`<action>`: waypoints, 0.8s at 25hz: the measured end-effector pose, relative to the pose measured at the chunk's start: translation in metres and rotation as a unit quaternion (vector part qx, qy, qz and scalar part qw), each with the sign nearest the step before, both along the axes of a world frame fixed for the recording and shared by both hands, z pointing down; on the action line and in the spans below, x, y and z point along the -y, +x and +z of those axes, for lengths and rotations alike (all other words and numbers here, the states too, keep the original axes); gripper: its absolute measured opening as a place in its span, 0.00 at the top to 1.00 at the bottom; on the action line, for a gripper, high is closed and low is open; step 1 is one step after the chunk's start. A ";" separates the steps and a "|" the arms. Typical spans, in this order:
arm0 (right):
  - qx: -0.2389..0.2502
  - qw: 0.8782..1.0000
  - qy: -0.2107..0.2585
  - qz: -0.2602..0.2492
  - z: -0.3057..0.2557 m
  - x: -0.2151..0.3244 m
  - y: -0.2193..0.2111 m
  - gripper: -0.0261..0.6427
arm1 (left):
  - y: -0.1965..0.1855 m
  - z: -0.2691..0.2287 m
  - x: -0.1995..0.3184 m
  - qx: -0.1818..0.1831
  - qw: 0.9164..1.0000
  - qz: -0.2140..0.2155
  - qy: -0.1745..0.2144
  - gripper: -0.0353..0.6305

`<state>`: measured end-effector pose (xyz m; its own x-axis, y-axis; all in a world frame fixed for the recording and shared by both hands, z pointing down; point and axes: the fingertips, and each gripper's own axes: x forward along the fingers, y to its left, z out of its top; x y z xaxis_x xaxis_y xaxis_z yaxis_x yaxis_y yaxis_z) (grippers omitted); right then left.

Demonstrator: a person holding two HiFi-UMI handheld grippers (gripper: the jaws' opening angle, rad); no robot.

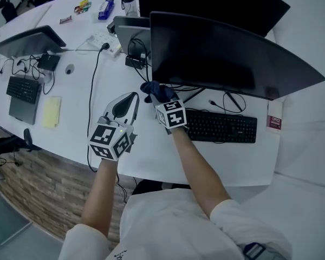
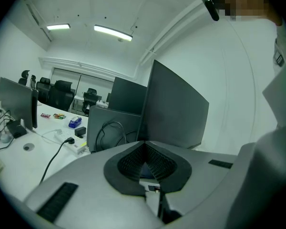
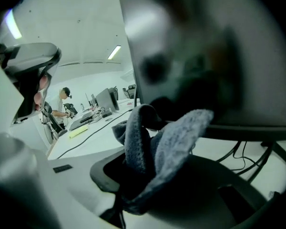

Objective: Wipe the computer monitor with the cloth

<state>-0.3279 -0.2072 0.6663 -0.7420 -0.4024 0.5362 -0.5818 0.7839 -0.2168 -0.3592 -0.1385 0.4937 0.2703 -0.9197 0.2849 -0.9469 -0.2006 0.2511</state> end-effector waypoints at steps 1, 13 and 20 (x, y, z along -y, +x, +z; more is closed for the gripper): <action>-0.002 1.000 -0.007 0.008 0.004 0.002 0.005 0.79 | 0.000 0.001 0.000 0.000 1.000 0.000 -0.001 0.93; 0.023 0.997 -0.035 0.060 0.005 0.028 0.030 0.79 | 0.010 0.006 0.006 0.002 1.000 0.004 -0.008 0.93; 0.052 0.994 -0.034 0.093 0.000 0.034 0.047 0.79 | 0.015 0.006 0.006 0.004 1.000 0.005 -0.010 0.93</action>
